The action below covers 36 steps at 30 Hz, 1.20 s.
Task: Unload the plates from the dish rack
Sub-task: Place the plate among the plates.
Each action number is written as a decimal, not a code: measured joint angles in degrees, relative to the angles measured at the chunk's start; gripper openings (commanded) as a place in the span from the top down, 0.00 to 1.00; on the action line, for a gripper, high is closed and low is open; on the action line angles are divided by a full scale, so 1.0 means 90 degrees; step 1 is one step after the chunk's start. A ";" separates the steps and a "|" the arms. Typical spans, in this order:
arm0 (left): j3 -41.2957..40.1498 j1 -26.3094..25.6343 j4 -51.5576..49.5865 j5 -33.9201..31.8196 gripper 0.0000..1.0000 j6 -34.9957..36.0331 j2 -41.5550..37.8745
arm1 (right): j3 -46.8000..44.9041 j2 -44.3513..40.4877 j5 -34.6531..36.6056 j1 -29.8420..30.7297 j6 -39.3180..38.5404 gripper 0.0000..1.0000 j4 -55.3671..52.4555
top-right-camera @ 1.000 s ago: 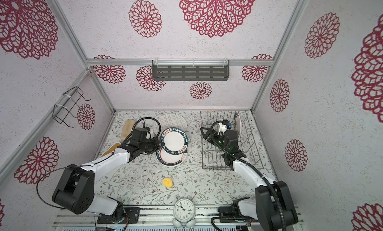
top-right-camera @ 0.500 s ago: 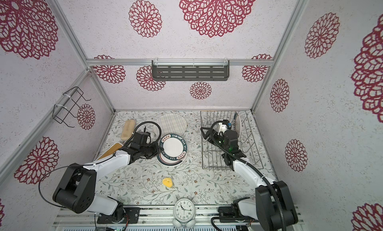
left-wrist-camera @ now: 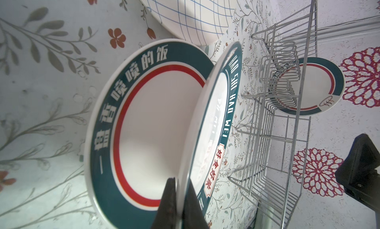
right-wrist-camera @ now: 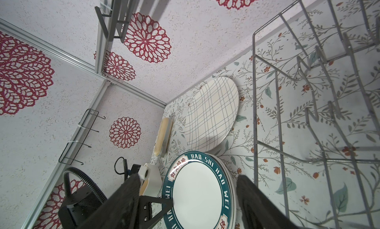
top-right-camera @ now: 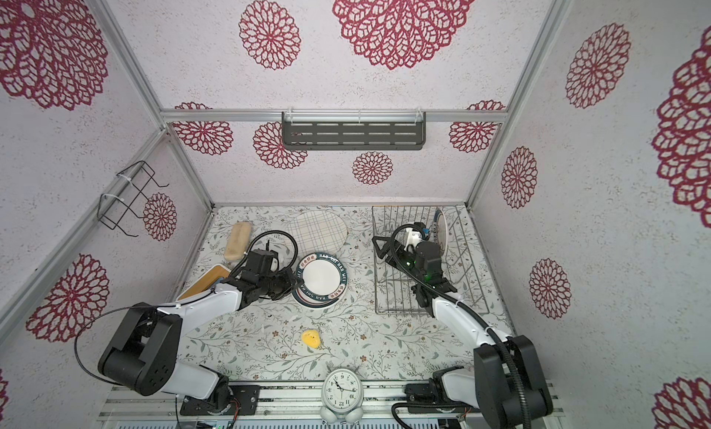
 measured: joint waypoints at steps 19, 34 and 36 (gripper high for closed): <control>-0.0189 0.0109 0.0160 0.0063 0.90 -0.0126 0.0010 | 0.0000 0.0206 -0.0219 0.0000 0.0049 0.22 -0.0022; -0.0236 0.0114 0.0138 -0.0019 0.78 -0.0136 0.0010 | -0.0002 0.0211 -0.0398 0.0000 0.0051 0.22 -0.0197; -0.0236 0.0114 0.0085 -0.0073 0.73 -0.0114 0.0010 | -0.0002 0.0211 -0.0393 0.0000 0.0049 0.21 -0.0219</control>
